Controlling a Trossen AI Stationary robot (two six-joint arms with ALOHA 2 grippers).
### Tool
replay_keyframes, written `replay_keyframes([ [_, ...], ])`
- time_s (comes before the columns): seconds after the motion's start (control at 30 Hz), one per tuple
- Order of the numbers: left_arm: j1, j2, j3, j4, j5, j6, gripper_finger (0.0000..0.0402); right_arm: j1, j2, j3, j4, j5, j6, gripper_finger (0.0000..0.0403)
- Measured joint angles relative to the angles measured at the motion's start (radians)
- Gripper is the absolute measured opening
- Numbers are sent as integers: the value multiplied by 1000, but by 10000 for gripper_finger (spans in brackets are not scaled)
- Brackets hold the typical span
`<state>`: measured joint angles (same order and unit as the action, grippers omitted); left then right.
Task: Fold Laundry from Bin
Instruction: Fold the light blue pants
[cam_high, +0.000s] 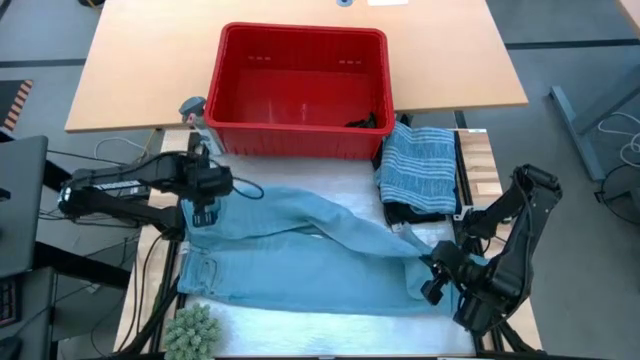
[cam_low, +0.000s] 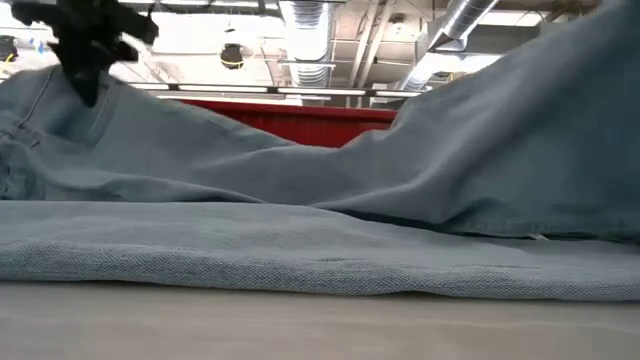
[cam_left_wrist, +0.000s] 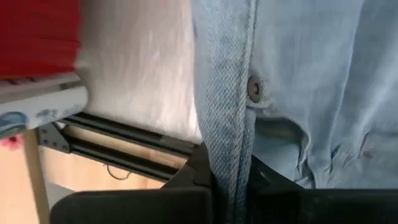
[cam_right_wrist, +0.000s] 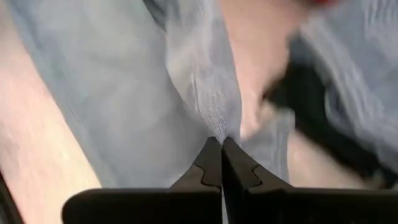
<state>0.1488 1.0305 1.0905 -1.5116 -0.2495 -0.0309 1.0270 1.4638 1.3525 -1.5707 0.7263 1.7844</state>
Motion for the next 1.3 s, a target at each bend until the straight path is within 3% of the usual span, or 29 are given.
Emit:
replay_keyframes([
  [0.1,-96,-6,68,-10,-34,-104,1,-11,-19,18,0,80,-73,18],
  [0.3,-275,3,198,1,-52,-261,1,-22,-38,106,0,88,-249,18],
  [0.57,-535,49,183,-50,-144,-452,0,31,-38,214,1,89,-341,18],
  [0.87,-793,155,181,-57,-160,-617,0,213,-36,245,1,64,-102,18],
  [1.03,-879,181,181,-59,-148,-697,0,251,-27,229,21,-43,9,18],
  [1.3,-996,197,153,-59,-101,-781,0,308,76,229,43,-94,127,18],
])
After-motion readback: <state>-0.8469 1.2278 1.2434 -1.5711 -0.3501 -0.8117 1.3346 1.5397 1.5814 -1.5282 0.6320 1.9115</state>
